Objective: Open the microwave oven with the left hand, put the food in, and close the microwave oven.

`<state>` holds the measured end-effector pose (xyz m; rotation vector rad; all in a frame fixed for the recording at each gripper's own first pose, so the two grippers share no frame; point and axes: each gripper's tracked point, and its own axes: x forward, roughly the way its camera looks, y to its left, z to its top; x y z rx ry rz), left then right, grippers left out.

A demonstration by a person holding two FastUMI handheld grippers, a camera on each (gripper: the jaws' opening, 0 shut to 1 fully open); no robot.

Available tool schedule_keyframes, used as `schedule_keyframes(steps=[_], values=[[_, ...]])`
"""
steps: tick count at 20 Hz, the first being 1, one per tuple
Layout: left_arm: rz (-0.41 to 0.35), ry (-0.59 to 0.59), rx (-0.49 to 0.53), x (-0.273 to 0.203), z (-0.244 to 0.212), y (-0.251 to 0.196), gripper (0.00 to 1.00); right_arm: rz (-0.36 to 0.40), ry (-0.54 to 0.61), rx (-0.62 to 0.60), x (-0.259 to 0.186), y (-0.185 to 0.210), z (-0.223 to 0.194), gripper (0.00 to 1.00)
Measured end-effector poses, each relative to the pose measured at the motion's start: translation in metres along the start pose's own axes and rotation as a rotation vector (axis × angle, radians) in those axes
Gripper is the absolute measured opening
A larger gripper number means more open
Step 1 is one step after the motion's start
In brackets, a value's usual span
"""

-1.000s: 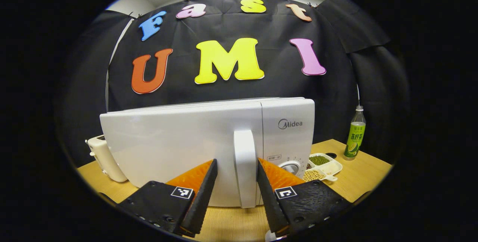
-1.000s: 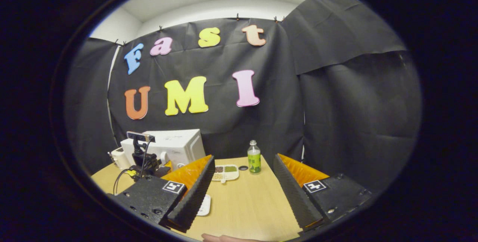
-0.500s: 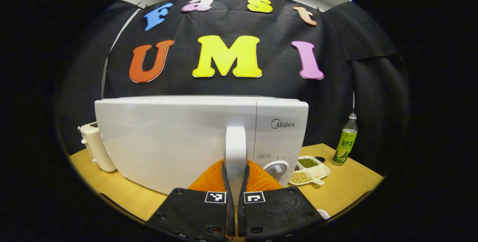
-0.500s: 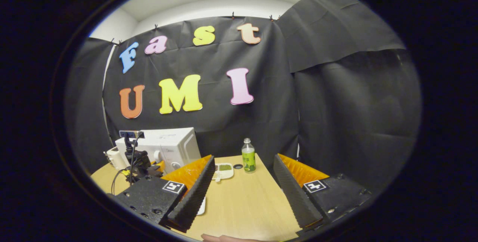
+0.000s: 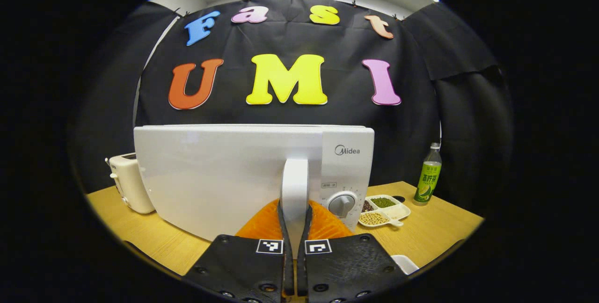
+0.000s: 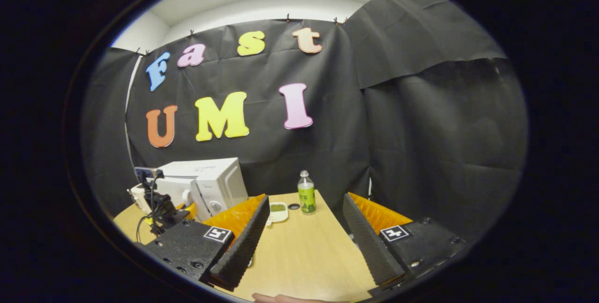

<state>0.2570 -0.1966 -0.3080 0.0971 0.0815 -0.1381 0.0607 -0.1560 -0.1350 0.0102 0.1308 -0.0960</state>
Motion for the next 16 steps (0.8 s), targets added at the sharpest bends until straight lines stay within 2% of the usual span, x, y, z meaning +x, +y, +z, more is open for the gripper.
schedule_keyframes(steps=[1,2,4,5,6,9,10,11,14,16], values=[[-0.026,0.009,-0.018,-0.009,-0.004,0.001,0.02,0.0,0.0,-0.003,0.0,-0.001,-0.002,0.92],[-0.059,0.011,-0.04,-0.021,-0.004,0.0,0.02,-0.003,-0.002,-0.004,0.0,-0.003,-0.001,1.0],[-0.104,0.014,-0.034,-0.041,-0.004,0.007,0.02,-0.013,-0.001,0.003,0.0,-0.005,-0.003,1.0],[-0.11,0.016,-0.014,-0.051,-0.004,0.011,0.02,-0.012,0.001,0.008,-0.001,-0.003,-0.004,0.92],[-0.109,0.011,0.001,-0.061,-0.004,0.017,0.02,-0.008,0.003,0.014,-0.003,-0.001,-0.005,1.0],[-0.11,0.021,-0.008,-0.09,-0.007,0.031,0.02,-0.007,0.002,0.016,-0.008,0.005,-0.007,1.0],[-0.11,0.028,-0.013,-0.101,-0.008,0.037,0.02,-0.007,0.001,0.013,-0.011,0.008,-0.006,0.92],[-0.106,0.032,-0.016,-0.111,-0.008,0.044,0.02,-0.004,-0.001,0.011,-0.015,0.011,-0.006,1.0],[-0.063,0.058,0.002,-0.144,-0.011,0.072,0.02,0.007,-0.006,-0.002,-0.024,0.021,-0.007,1.0],[0.002,0.089,0.019,-0.171,-0.014,0.102,0.02,0.018,-0.003,-0.015,-0.028,0.029,-0.011,1.0]])
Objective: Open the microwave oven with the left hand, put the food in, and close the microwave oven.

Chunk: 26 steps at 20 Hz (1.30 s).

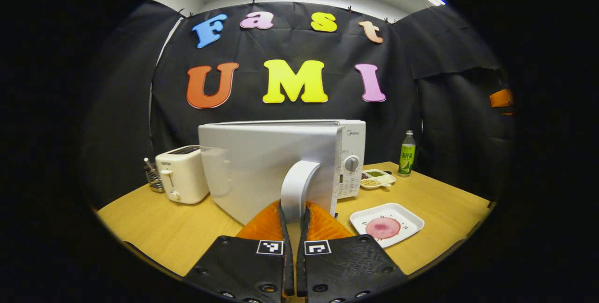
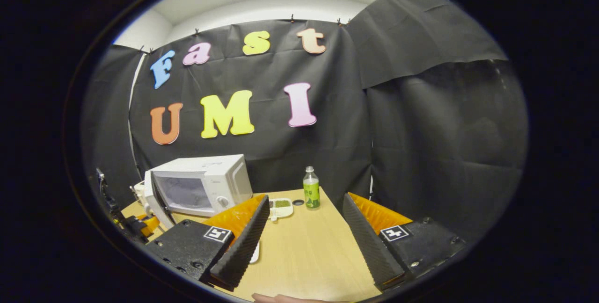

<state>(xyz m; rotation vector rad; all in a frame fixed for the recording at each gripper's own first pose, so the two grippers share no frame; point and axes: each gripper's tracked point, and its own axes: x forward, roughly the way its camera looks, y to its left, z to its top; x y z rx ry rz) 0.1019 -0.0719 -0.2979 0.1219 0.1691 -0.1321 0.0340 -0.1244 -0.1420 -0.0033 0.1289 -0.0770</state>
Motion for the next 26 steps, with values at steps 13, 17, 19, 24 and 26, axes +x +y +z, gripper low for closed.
schedule_keyframes(steps=[13,17,19,24,26], values=[[0.204,-0.058,-0.004,-0.144,0.058,0.089,0.96,0.088,0.19,-0.09,0.065,0.06,-0.038,1.0],[0.18,-0.087,-0.031,-0.145,0.084,0.083,0.96,0.12,0.366,-0.168,0.108,0.072,-0.07,1.0],[0.192,-0.097,-0.026,-0.141,0.094,0.085,0.96,0.171,0.503,-0.205,0.123,0.084,-0.097,1.0],[0.226,-0.111,0.001,-0.129,0.114,0.087,0.96,0.248,0.813,-0.206,0.139,0.1,-0.162,0.98],[0.217,-0.123,-0.03,-0.124,0.123,0.085,0.96,0.276,0.911,-0.186,0.146,0.105,-0.189,0.94]])
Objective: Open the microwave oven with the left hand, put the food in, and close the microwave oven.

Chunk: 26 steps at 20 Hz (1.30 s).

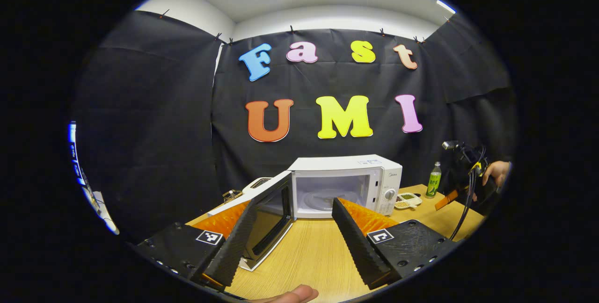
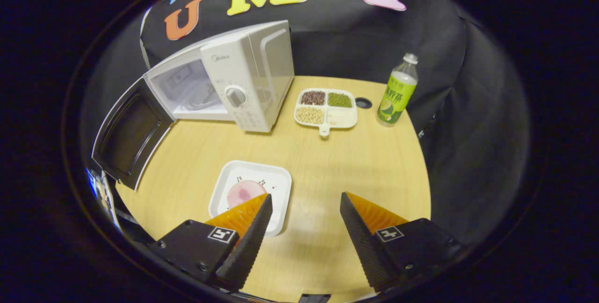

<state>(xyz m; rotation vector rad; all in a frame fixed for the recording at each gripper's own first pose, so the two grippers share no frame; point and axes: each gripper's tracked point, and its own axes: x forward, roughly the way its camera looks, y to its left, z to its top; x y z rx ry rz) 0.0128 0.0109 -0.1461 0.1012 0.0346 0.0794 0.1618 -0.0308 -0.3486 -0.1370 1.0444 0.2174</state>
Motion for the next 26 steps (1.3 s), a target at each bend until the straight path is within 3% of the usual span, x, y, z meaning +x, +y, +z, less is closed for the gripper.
schedule_keyframes(steps=[2,3,4,5,7,8,11,12,13,14,15,16,17,19,20,21,22,26], values=[[-0.02,0.002,-0.025,0.006,0.004,-0.007,0.96,0.03,0.079,0.014,0.023,0.0,-0.008,0.89],[-0.022,0.0,-0.024,0.008,0.006,-0.009,0.96,0.047,0.117,0.022,0.034,0.003,-0.012,0.77],[-0.018,-0.003,-0.017,0.011,0.008,-0.008,0.96,0.065,0.159,0.035,0.043,0.007,-0.016,0.84],[-0.014,-0.006,-0.005,0.013,0.009,-0.01,0.96,0.094,0.2,0.052,0.051,0.012,-0.021,0.72],[-0.018,-0.013,0.013,0.015,0.011,-0.015,0.95,0.124,0.266,0.073,0.063,0.018,-0.028,0.67],[-0.017,-0.013,0.017,0.017,0.011,-0.015,0.95,0.139,0.288,0.073,0.068,0.02,-0.03,0.74],[-0.011,-0.007,0.005,0.021,0.011,-0.014,0.96,0.214,0.394,0.141,0.077,0.038,-0.041,0.61],[-0.007,0.004,-0.002,0.022,0.009,-0.012,0.96,0.243,0.434,0.149,0.078,0.042,-0.044,0.4],[-0.005,0.009,-0.007,0.022,0.006,-0.011,0.96,0.265,0.471,0.158,0.082,0.046,-0.051,0.4],[-0.002,0.006,-0.009,0.022,0.007,-0.011,0.96,0.262,0.47,0.15,0.088,0.044,-0.048,0.12],[0.001,0.007,-0.008,0.022,0.007,-0.011,0.88,0.273,0.478,0.154,0.086,0.041,-0.047,0.1],[0.004,0.008,-0.005,0.021,0.006,-0.01,0.88,0.279,0.496,0.178,0.086,0.04,-0.047,0.08],[0.006,0.005,-0.002,0.021,0.005,-0.009,0.96,0.298,0.499,0.196,0.087,0.04,-0.047,0.07],[0.008,-0.001,-0.006,0.021,0.008,-0.008,0.96,0.324,0.496,0.224,0.086,0.039,-0.047,0.04],[0.008,-0.002,-0.009,0.02,0.009,-0.008,0.88,0.326,0.508,0.246,0.084,0.04,-0.05,0.04],[0.008,-0.007,-0.01,0.019,0.01,-0.006,0.88,0.331,0.505,0.261,0.08,0.039,-0.053,0.04],[0.009,-0.008,-0.011,0.019,0.01,-0.004,0.95,0.343,0.492,0.268,0.076,0.039,-0.052,0.0],[0.001,0.009,-0.013,0.019,0.004,-0.002,0.96,0.364,0.446,0.284,0.051,0.046,-0.052,0.04]])
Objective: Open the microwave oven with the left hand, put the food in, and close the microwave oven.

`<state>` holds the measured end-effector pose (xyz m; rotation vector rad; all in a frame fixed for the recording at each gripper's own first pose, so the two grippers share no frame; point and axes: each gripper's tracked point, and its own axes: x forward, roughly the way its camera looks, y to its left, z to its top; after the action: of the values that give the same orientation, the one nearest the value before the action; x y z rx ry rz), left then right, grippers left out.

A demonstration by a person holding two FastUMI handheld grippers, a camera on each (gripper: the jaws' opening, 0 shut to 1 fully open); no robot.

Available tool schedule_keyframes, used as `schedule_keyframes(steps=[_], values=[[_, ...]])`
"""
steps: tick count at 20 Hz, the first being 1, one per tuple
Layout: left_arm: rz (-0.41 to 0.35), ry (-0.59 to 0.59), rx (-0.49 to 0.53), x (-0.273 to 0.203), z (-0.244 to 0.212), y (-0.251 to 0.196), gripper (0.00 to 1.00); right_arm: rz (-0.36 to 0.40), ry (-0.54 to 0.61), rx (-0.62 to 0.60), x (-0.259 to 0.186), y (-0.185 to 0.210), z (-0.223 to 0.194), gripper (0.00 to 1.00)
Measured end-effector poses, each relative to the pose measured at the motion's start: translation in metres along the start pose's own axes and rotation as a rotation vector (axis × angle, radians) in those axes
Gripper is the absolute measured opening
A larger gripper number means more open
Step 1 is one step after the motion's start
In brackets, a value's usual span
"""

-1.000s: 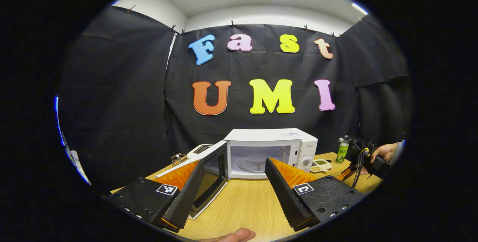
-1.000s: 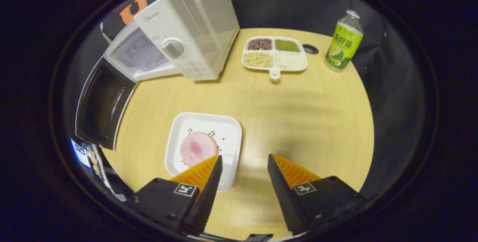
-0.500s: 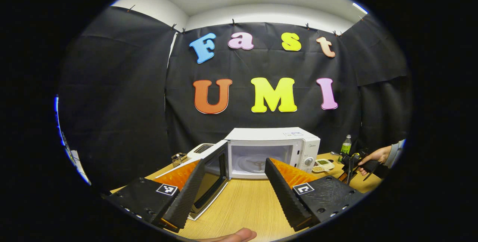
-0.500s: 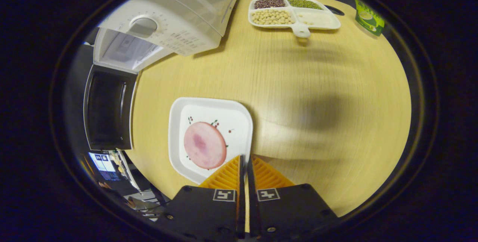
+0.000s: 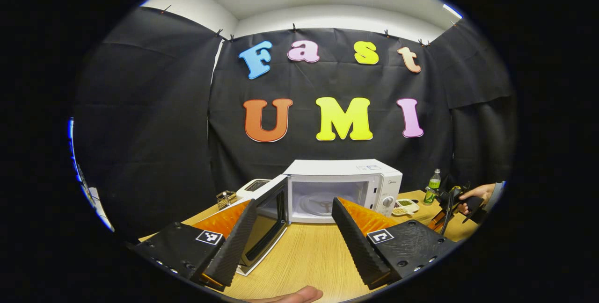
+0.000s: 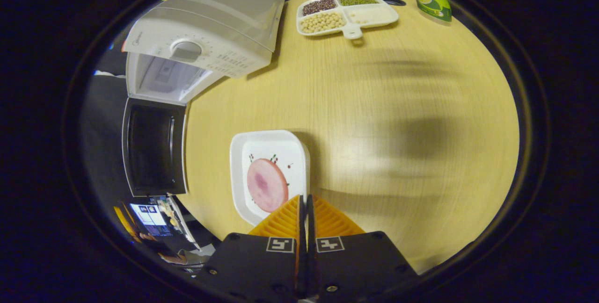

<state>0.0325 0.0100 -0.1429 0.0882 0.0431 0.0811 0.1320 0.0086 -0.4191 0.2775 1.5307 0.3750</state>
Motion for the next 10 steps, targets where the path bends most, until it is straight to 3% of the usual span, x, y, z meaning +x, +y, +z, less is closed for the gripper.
schedule_keyframes(steps=[6,7,10], values=[[0.02,0.004,0.0,-0.001,-0.006,0.025,0.96,0.055,-0.05,-0.002,-0.013,0.051,-0.009,0.04],[0.021,0.012,-0.007,-0.002,-0.009,0.03,0.88,0.066,-0.064,-0.004,-0.012,0.063,-0.01,0.04],[0.02,0.025,-0.009,-0.006,-0.016,0.045,0.88,0.097,-0.109,-0.011,-0.006,0.101,-0.007,0.04]])
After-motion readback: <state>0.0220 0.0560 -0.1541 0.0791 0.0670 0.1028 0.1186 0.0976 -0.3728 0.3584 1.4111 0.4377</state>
